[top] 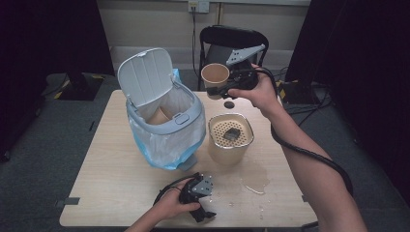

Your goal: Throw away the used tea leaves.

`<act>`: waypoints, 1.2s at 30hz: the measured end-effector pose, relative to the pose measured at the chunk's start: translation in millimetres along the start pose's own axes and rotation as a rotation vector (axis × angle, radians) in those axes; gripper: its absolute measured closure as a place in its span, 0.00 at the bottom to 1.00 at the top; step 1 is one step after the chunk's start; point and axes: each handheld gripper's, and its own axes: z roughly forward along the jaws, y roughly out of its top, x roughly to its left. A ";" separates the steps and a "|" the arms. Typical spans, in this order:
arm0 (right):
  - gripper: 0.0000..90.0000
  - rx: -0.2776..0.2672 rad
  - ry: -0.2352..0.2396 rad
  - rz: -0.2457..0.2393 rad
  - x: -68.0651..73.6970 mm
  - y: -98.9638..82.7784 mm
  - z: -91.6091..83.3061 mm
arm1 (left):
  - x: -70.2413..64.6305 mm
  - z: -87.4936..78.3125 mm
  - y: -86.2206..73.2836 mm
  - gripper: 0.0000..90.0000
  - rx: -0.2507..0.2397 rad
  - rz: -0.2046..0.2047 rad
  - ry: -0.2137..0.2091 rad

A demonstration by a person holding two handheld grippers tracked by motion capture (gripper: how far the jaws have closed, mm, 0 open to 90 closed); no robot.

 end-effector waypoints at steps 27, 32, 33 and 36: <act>0.33 -0.007 0.079 -0.030 21.1 31.6 37.9 | -1.4 -0.9 1.2 0.00 0.014 -0.014 0.004; 0.33 -0.015 0.094 -0.023 25.0 34.1 48.1 | -1.3 -0.8 1.1 0.00 0.014 -0.014 0.004; 0.33 -0.014 0.100 -0.023 26.1 34.7 50.3 | -1.3 -0.8 1.1 0.00 0.014 -0.014 0.004; 0.33 0.000 0.102 -0.036 29.3 36.1 56.1 | -1.2 -0.7 1.0 0.00 0.012 -0.013 0.003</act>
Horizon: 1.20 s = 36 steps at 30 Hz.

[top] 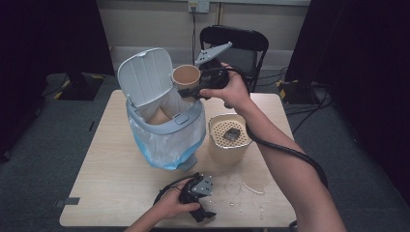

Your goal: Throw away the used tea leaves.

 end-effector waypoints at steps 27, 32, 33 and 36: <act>0.20 -0.043 0.022 0.040 1.8 -27.6 -28.0 | 0.8 -0.5 0.1 0.00 0.009 0.009 0.002; 0.18 -0.047 0.013 0.055 3.1 -45.2 -43.4 | 0.0 -0.1 0.2 0.00 0.002 -0.003 0.002; 0.17 -0.046 0.010 0.057 3.8 -48.7 -46.3 | 0.1 -0.2 0.2 0.00 0.003 -0.003 0.002; 0.16 -0.055 0.004 0.066 5.7 -58.7 -54.9 | 0.3 0.9 -0.7 0.00 -0.014 0.000 0.000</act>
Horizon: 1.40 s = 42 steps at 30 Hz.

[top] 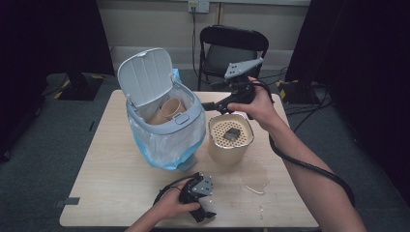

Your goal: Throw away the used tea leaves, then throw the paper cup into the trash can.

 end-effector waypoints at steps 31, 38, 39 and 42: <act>0.15 0.104 -0.025 0.033 48.5 -139.4 -49.3 | 2.7 -18.9 -1.7 0.18 0.047 -0.023 -0.011; 0.15 0.121 -0.029 0.017 60.0 -166.2 -45.6 | 1.1 -30.6 -2.7 0.18 0.014 -0.060 -0.005; 0.15 0.104 -0.037 0.018 61.0 -168.4 -45.9 | 0.2 -31.2 -3.3 0.18 -0.003 -0.080 -0.006; 0.15 0.091 -0.029 0.023 64.0 -170.8 -47.2 | -1.3 -35.6 -4.9 0.18 0.010 -0.079 0.004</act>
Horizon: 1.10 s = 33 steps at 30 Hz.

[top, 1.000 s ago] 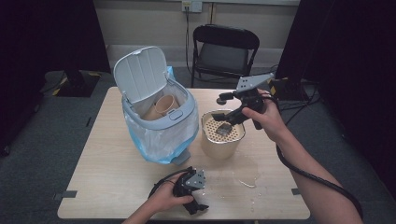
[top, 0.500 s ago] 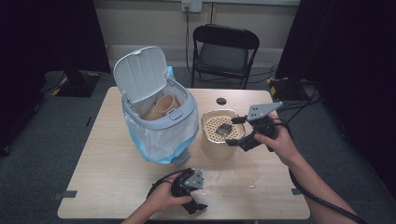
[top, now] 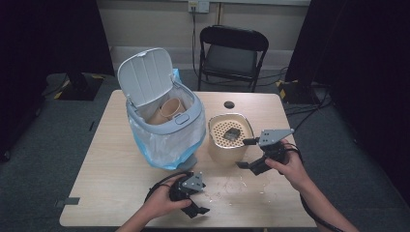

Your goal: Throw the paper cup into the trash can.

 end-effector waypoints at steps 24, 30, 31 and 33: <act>0.15 0.068 0.100 0.035 31.7 -47.4 14.4 | -0.4 -40.4 -31.3 0.18 0.004 -0.073 0.061; 0.15 0.093 0.102 0.042 35.3 -59.0 22.1 | 0.0 -42.9 -37.3 0.18 -0.009 -0.082 0.062; 0.15 0.093 0.104 0.045 35.5 -60.5 23.1 | 0.1 -44.9 -37.3 0.18 0.009 -0.082 0.066; 0.15 0.092 0.098 0.050 35.7 -63.6 24.6 | 0.3 -46.4 -39.1 0.18 0.008 -0.084 0.073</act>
